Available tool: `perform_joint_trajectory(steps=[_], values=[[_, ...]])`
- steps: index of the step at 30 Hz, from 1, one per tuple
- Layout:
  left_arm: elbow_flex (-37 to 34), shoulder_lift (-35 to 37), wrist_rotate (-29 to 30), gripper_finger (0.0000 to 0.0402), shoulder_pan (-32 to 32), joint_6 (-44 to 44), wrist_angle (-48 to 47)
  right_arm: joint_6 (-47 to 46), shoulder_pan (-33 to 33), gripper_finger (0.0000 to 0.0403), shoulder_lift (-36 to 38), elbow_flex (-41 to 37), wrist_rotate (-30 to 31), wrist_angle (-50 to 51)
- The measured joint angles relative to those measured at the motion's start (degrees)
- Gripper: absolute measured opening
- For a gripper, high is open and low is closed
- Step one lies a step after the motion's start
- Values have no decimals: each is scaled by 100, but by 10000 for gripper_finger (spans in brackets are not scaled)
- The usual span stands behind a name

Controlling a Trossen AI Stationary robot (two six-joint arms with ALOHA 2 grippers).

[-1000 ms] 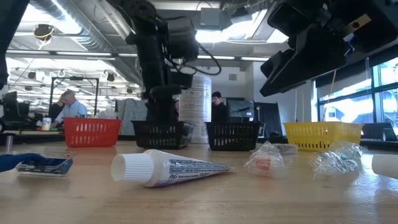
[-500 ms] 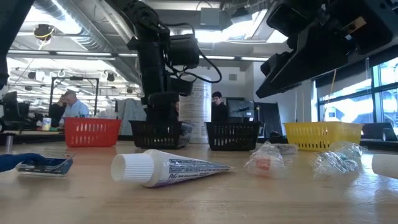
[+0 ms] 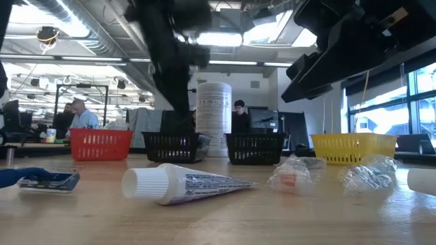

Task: Pick & Place Travel size toiletries
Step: Put the white toothpaste into the right black bin

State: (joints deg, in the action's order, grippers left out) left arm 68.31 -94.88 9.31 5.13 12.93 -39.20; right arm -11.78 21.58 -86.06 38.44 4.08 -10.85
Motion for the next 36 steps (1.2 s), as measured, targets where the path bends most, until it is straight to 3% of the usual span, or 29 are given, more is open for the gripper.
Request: perform_joint_trajectory(steps=[4, 10, 16, 20, 28, 36], values=[[0, 337, 34, 114, -430, 280, 4, -396, 171, 183, 0, 0, -33, 7], [0, 449, 546, 114, -1019, 704, 0, -1002, 761, 182, -4, 104, -21, 517], [0, 449, 605, 114, -1330, 754, 2, -1784, 1315, 182, -7, 1261, 338, 3195], [0, 449, 670, 114, -1418, 856, 1, -1774, 1617, 187, -2, 1765, 344, 4269], [0, 449, 1098, 114, -1537, 944, 4, -1955, 2075, 203, -379, 1768, 108, 4505], [0, 449, 1118, 114, -1535, 988, 4, -1906, 2130, 256, -1070, 1766, -48, 4533]])
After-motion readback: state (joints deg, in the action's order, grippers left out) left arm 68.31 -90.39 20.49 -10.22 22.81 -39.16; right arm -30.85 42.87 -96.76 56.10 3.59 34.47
